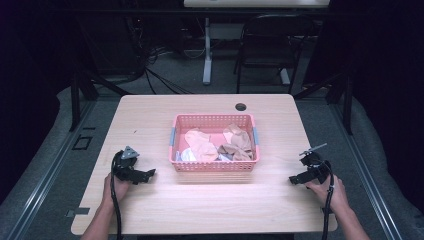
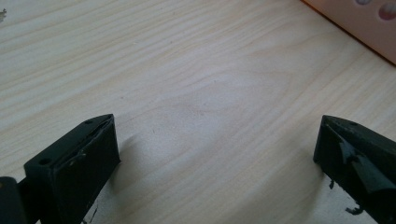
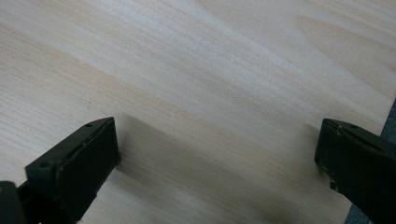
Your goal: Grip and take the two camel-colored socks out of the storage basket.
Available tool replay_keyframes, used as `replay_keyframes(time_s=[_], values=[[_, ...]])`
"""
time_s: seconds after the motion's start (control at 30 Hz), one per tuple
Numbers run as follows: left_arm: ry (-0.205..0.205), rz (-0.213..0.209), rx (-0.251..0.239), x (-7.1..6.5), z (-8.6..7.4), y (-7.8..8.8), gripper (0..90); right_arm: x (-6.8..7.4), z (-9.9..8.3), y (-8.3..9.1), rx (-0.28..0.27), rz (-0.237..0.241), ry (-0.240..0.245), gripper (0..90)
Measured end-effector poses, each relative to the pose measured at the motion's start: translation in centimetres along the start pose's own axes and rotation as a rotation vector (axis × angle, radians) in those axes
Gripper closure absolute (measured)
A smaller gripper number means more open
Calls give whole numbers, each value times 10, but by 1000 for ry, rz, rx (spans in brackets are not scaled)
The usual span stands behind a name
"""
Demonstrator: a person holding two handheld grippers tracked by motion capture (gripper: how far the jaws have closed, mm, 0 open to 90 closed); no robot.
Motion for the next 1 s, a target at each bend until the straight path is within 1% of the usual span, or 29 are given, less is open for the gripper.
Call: replay_keyframes(time_s=[0.1,0.2,0.23,0.27,0.37,0.4,0.43,0.47,0.5,0.57,0.6,0.67,0.73,0.8,0.87,0.9,0.93,0.97,1.0], values=[[2,-5,2,1,0,0,0,0,0,0,-8,1,-4,0],[-3,-6,1,1,0,0,0,1,-1,0,9,-2,-5,0],[-1,-6,0,1,0,0,0,2,0,0,-2,-5,-25,0],[-1,-6,0,1,0,0,0,3,-1,1,8,0,-19,0],[-2,-6,0,1,0,0,0,2,-3,1,25,-10,-11,0],[-1,-6,0,1,0,0,0,2,-4,2,32,-3,6,0],[-1,-6,0,1,0,0,0,2,-4,2,32,-3,6,0],[-2,-6,1,1,0,0,0,2,-4,2,55,8,19,0],[-2,-6,1,1,0,0,0,2,-4,2,55,8,19,0],[-4,-10,5,1,0,0,0,-2,-3,2,60,-12,27,0],[-5,-12,4,1,0,0,0,-3,-2,5,54,-4,34,0],[-5,-12,4,1,0,0,0,-7,3,9,30,-9,23,0],[-4,-11,4,1,0,0,0,-7,8,18,-1,9,5,0],[-6,-12,4,1,0,0,0,-6,8,20,-4,9,3,0],[-8,-14,4,1,0,0,0,-5,10,25,-5,2,26,0],[-10,-16,4,1,0,0,0,-3,12,28,-15,13,20,0],[-18,-22,6,1,0,0,0,-2,14,31,-25,12,20,0],[-21,-24,7,2,0,0,0,0,18,36,-35,27,21,0],[-19,-24,6,1,0,0,0,0,19,39,-36,27,22,0]])
Point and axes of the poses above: each handheld gripper's, and its own axes: y roughly backward along the jaws, z roughly out of its top, x roughly to its left, the point moved 10 cm from there along -y, roughly forward along the jaws, and after that the axes turned 14 degrees about -z, right-handed, at the moved point
